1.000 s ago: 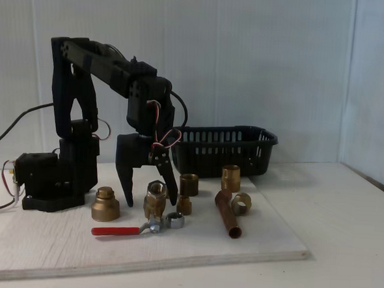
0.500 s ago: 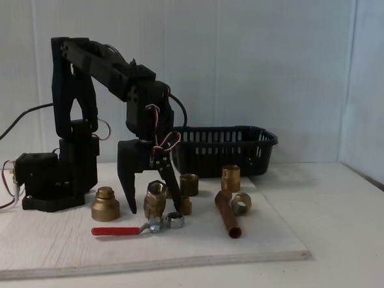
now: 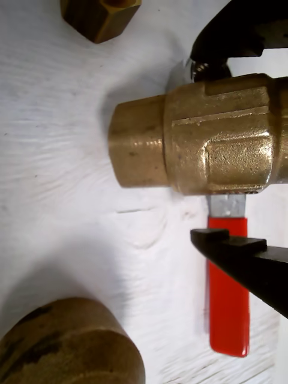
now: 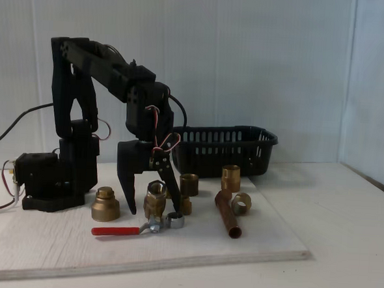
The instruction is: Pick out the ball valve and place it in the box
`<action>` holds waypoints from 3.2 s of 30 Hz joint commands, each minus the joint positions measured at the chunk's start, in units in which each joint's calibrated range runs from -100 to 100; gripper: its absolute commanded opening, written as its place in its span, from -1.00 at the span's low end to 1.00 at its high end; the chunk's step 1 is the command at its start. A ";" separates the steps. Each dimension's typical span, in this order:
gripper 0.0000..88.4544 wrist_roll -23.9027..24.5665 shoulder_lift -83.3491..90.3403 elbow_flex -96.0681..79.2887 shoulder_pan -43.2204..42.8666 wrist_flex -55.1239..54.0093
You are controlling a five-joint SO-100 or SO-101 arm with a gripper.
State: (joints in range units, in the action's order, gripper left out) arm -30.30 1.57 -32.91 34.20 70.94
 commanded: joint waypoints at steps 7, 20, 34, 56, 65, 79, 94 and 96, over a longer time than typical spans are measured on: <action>-0.32 -0.34 0.09 -0.30 -0.18 -2.19; -0.32 -0.13 0.17 -4.18 -0.47 -7.36; -0.89 -0.03 0.17 -4.09 -0.54 -7.36; -0.98 -0.03 1.02 -4.09 -0.47 -7.18; -0.98 0.02 1.02 -4.09 -0.32 -7.18; -0.98 1.94 0.93 16.93 -3.20 16.23; -0.98 3.96 0.59 27.49 -8.44 28.03; -0.98 5.15 0.51 28.58 -9.40 28.03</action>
State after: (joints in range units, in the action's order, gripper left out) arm -26.74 1.31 -9.31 26.05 97.68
